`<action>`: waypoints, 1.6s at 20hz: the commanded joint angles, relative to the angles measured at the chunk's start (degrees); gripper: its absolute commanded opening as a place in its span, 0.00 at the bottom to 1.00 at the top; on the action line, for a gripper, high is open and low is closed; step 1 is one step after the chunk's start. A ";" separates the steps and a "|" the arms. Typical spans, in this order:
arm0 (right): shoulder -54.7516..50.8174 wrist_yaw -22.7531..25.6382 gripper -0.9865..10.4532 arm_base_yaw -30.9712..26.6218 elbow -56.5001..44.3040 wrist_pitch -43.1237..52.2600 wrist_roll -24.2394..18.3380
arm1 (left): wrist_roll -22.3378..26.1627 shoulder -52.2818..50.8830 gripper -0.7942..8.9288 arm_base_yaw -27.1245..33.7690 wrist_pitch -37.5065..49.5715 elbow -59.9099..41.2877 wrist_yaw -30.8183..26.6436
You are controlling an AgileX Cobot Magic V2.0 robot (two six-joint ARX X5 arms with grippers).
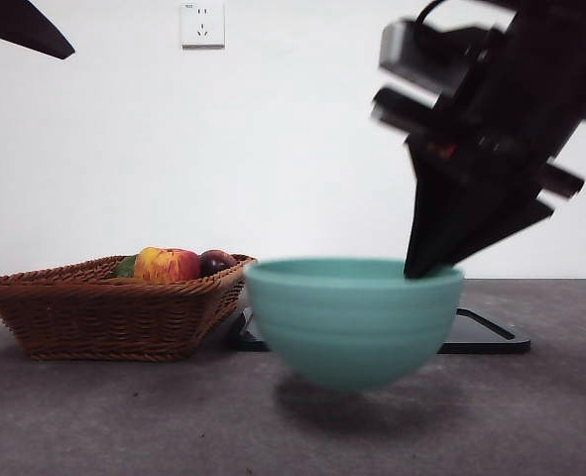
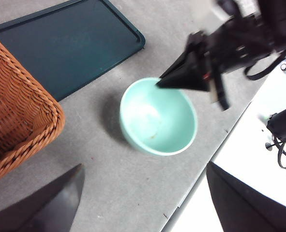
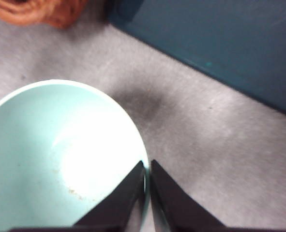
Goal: Pick up the wifruite, put it on the bowl, pick up the plate, put it on desk
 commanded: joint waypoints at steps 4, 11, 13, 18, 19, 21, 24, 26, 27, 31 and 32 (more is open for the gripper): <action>4.07 0.26 0.09 0.59 0.00 1.31 0.94 | 0.94 0.39 0.50 -0.31 0.42 1.09 0.24; 4.07 0.04 0.26 0.59 0.00 0.66 1.03 | 0.94 0.42 0.50 -0.31 0.42 1.09 0.24; 4.07 0.04 0.34 0.59 0.00 0.55 1.05 | 0.94 0.42 0.50 -0.31 0.42 1.09 0.24; 1.99 0.24 0.34 0.52 1.62 0.31 1.01 | 0.96 0.42 0.50 -0.31 0.42 1.09 0.24; 0.85 0.24 0.34 0.52 2.67 -0.42 0.98 | 0.94 0.42 0.50 -0.31 0.44 1.09 0.24; -2.16 0.24 0.34 0.52 4.96 -2.73 0.98 | 0.94 0.42 0.50 -0.31 0.44 1.09 0.24; -7.67 0.20 0.34 0.52 8.15 -7.26 0.94 | 0.94 0.42 0.50 -0.31 0.46 1.09 0.24; -11.85 0.17 0.34 0.52 9.27 -9.77 0.94 | 0.92 0.42 0.50 -0.31 0.44 1.09 0.24; -13.99 0.04 0.34 0.52 9.40 -10.86 0.96 | 0.92 0.42 0.50 -0.31 0.44 1.09 0.24; -21.42 -0.02 0.34 0.52 9.40 -17.18 0.96 | 0.94 0.42 0.50 -0.31 0.44 1.09 0.24; -22.71 -0.02 0.34 0.52 9.40 -18.86 0.96 | 0.92 0.42 0.50 -0.31 0.44 1.09 0.24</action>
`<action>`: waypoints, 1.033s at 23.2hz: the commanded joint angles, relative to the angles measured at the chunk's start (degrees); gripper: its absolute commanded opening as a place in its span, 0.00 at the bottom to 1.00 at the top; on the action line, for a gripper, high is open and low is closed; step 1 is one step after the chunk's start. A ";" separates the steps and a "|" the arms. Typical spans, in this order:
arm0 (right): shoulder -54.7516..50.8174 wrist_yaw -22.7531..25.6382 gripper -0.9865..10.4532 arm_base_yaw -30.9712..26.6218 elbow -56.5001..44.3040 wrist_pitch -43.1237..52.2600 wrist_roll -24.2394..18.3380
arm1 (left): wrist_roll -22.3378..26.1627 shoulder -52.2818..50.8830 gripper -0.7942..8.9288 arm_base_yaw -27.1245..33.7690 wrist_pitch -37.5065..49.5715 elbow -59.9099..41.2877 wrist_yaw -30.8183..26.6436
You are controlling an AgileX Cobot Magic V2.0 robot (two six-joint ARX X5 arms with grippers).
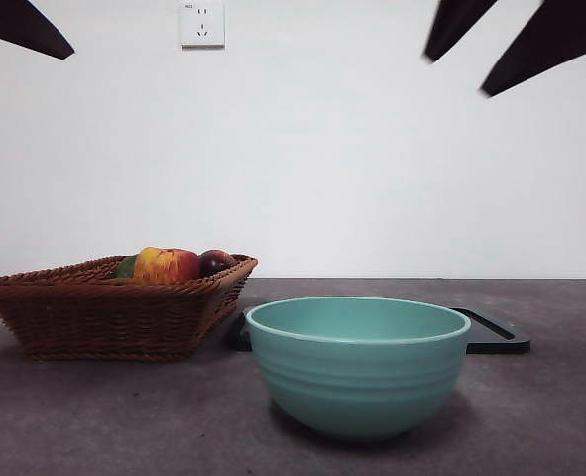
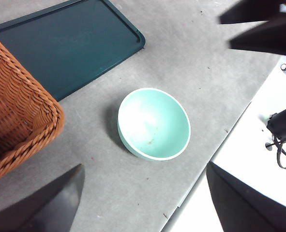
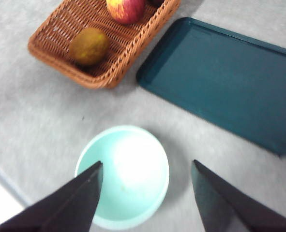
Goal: Pick up the wifruite, put it on the bowl, pick up the plate, put it on desk
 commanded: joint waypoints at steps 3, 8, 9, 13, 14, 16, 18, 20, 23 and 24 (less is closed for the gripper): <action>-4.52 -0.26 0.34 0.52 1.05 -6.60 0.55 | 0.92 0.42 0.50 -0.31 0.48 1.09 0.26; -7.30 -0.79 0.34 0.52 1.05 -8.17 0.57 | 0.92 0.42 0.50 -0.31 0.48 1.09 0.26; -7.30 -1.49 0.34 0.52 1.05 -8.15 0.57 | 0.92 0.42 0.50 -0.31 0.48 1.09 0.26; -7.21 -1.97 0.34 0.52 1.05 -8.15 0.57 | 0.92 0.42 0.50 -0.31 0.46 1.09 0.26; -7.21 -1.97 0.34 0.52 1.05 -8.17 0.57 | 0.92 0.42 0.50 -0.31 0.46 1.09 0.26; -7.23 -1.97 0.34 0.52 1.05 -8.17 0.57 | 0.92 0.42 0.50 -0.31 0.46 1.09 0.26; -7.21 -1.97 0.34 0.52 1.05 -8.17 0.57 | 0.92 0.42 0.49 -0.31 0.46 1.09 0.26; -7.21 -1.95 0.33 0.52 1.05 -8.17 0.57 | 0.92 0.42 0.44 -0.31 0.46 1.09 0.26; -7.21 -1.95 0.10 0.52 1.05 -8.17 0.55 | 0.94 0.42 0.18 -0.31 0.48 1.09 0.26; -7.21 -1.95 0.09 0.52 1.05 -8.17 0.55 | 0.94 0.42 0.11 -0.31 0.48 1.09 0.26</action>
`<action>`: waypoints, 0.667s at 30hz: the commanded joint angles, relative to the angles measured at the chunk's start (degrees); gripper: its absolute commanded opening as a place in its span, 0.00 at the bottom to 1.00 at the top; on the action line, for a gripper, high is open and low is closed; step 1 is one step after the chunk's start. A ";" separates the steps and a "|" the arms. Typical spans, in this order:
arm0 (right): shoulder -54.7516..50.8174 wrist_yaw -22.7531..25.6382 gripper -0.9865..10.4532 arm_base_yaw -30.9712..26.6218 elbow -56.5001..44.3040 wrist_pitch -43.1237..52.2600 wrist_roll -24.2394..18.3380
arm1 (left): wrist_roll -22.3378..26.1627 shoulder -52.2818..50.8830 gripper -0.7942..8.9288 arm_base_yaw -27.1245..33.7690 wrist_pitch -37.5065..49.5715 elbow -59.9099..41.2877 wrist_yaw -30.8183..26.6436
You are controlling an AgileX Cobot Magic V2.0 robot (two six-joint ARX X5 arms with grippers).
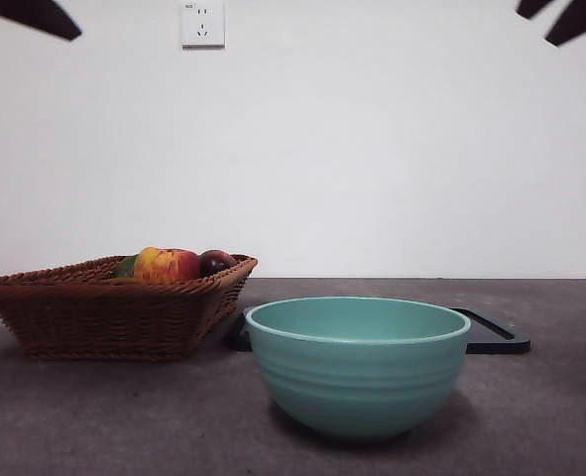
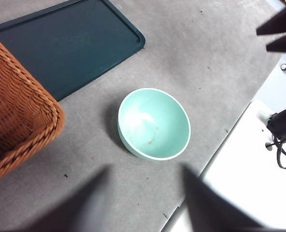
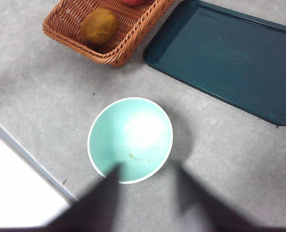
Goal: Pick up the wifruite, put it on the bowl, pick up the plate, put it on desk
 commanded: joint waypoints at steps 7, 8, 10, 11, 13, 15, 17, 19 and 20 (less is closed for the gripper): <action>0.39 -0.04 0.09 0.50 1.05 0.63 0.52 | 0.92 0.42 0.09 -0.31 0.63 1.09 0.26; 0.39 -0.04 0.09 0.50 1.05 0.90 0.50 | 0.92 0.42 0.09 -0.31 0.63 1.09 0.26; 0.39 -0.04 0.09 0.50 1.05 1.22 0.50 | 0.92 0.42 0.09 -0.31 0.70 1.09 0.26; 0.39 -0.04 0.09 0.50 1.05 1.25 0.50 | 0.92 0.42 0.09 -0.31 0.70 1.09 0.26; 0.39 -0.04 0.09 0.50 1.05 1.22 0.50 | 0.92 0.42 0.09 -0.31 0.72 1.09 0.26; 0.39 -0.04 0.09 0.50 1.05 1.22 0.50 | 0.92 0.42 0.09 -0.31 0.70 1.09 0.26; 0.39 -0.04 0.09 0.50 1.05 1.22 0.50 | 0.92 0.42 0.09 -0.31 0.72 1.09 0.26; 0.39 -0.04 0.09 0.50 1.05 1.22 0.50 | 0.94 0.39 0.09 -0.31 0.72 1.09 0.26; 0.39 -0.04 0.09 0.50 1.05 1.25 0.50 | 0.94 0.39 0.09 -0.33 0.72 1.09 0.28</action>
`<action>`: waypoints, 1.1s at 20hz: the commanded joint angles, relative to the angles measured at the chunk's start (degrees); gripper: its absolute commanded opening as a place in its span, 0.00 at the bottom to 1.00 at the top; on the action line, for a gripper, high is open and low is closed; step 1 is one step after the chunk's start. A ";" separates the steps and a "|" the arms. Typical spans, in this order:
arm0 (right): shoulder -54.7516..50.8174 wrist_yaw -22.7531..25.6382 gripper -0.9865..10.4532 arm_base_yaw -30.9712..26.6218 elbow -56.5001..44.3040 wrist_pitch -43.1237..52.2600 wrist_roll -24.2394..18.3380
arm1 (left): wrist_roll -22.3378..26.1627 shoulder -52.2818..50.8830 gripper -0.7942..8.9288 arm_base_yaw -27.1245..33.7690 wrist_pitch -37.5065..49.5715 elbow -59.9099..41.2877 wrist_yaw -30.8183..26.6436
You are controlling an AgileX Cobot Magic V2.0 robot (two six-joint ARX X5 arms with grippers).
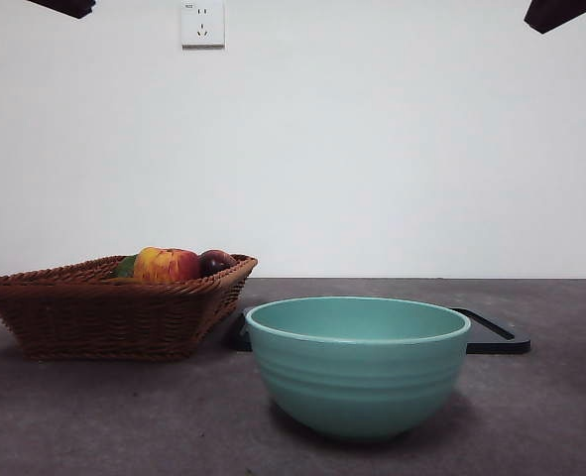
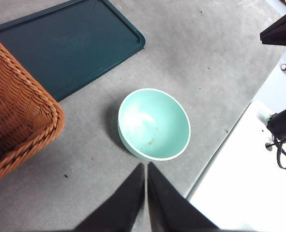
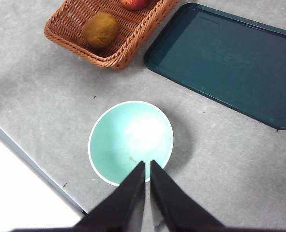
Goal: Pick up the wifruite, put it on the bowl, pick up the plate, put it on desk
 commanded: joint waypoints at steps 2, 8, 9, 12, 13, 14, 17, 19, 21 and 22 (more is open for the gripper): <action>0.39 -0.07 0.09 0.50 1.05 0.55 0.50 | 0.92 0.15 0.09 -0.59 0.61 1.09 0.24; 0.39 -0.04 0.09 0.50 1.05 0.57 0.50 | 0.87 -1.20 0.09 -0.74 2.99 1.09 0.22; 0.39 -0.07 0.09 0.50 1.05 0.55 0.50 | 0.85 -1.42 0.09 -0.74 3.43 1.09 0.24; 0.39 -0.02 0.09 0.50 1.05 0.57 0.50 | 0.20 -2.29 0.09 -0.35 7.85 1.07 0.22; 0.39 -0.02 0.09 0.50 1.05 0.55 0.50 | 0.24 -2.91 0.09 0.15 11.06 0.92 0.22; 0.39 -0.02 0.09 0.50 1.05 0.57 0.50 | 0.33 -3.93 0.09 0.92 15.32 0.39 0.20; 0.39 -0.02 0.09 0.50 1.05 0.57 0.50 | 0.39 -10.08 0.09 4.85 32.15 -5.25 -3.82; 0.39 -0.02 0.09 0.50 1.05 0.57 0.50 | -0.22 -16.41 0.09 7.96 43.85 -12.26 -7.82; 0.39 -0.02 0.09 0.50 1.05 0.57 0.50 | -0.22 -23.52 0.09 10.67 52.24 -20.06 -13.94; 0.39 -0.02 0.09 0.50 1.05 0.57 0.50 | -0.20 -27.06 0.09 11.85 54.38 -23.76 -17.38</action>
